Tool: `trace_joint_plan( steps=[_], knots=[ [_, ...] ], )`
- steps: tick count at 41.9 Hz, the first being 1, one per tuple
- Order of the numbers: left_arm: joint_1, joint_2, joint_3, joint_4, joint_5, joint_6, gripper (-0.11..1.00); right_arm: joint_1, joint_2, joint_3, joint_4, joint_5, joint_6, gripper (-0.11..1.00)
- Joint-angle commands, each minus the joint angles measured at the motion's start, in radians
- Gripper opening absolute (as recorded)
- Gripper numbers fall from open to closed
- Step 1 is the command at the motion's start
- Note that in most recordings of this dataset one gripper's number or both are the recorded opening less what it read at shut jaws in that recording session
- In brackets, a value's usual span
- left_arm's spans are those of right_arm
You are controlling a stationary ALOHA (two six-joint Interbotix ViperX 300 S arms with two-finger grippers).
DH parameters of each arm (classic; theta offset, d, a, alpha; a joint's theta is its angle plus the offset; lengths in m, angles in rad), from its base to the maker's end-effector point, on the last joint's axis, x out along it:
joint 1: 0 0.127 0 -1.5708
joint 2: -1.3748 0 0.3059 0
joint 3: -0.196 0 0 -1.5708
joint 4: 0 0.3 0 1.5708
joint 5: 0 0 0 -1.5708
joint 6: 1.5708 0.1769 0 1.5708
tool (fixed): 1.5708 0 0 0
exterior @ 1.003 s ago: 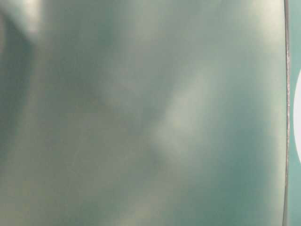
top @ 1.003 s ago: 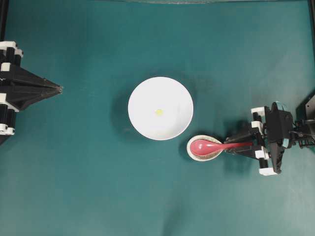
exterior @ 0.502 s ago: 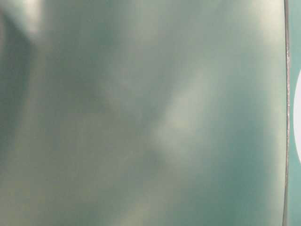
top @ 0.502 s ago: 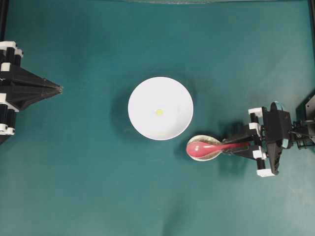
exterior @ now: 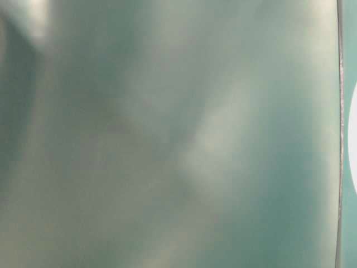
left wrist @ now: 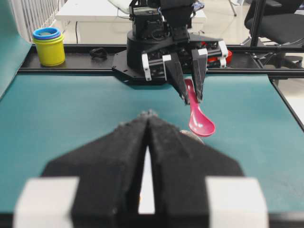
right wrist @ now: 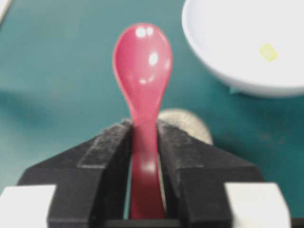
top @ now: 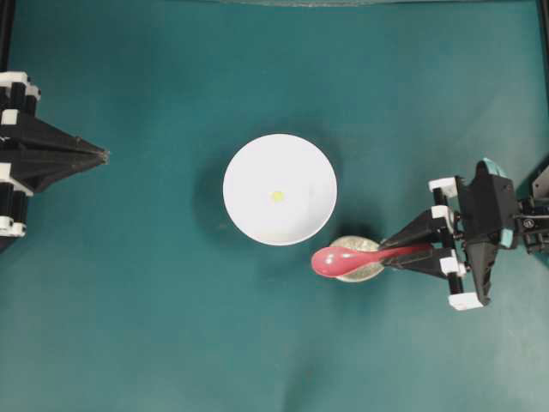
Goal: Scoop the yellow hexagonal prism block from the bowl with a spoon using the right arm.
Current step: 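Lift the pink spoon and carry it over the white bowl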
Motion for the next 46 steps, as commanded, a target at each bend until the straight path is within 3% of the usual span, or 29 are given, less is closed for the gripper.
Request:
trace_joint_plan(
  steps=[1, 8, 19, 38, 46],
  knots=[
    [0.003, 0.009, -0.009, 0.003, -0.003, -0.005, 0.00, -0.032, -0.066, -0.071, 0.000, 0.140, -0.020, 0.24],
    [0.002, 0.009, -0.009, 0.003, -0.003, -0.005, 0.00, -0.106, -0.126, -0.173, -0.005, 0.376, -0.057, 0.24],
    [0.002, 0.009, -0.009, 0.003, -0.003, -0.005, 0.00, -0.233, -0.130, -0.299, -0.020, 0.644, -0.067, 0.24],
    [0.002, 0.009, -0.009, 0.003, 0.012, -0.005, 0.00, -0.350, -0.058, -0.465, -0.066, 0.881, -0.061, 0.24],
    [0.002, 0.008, -0.009, 0.003, 0.012, 0.002, 0.00, -0.394, 0.005, -0.572, -0.066, 1.060, -0.060, 0.24]
  ],
)
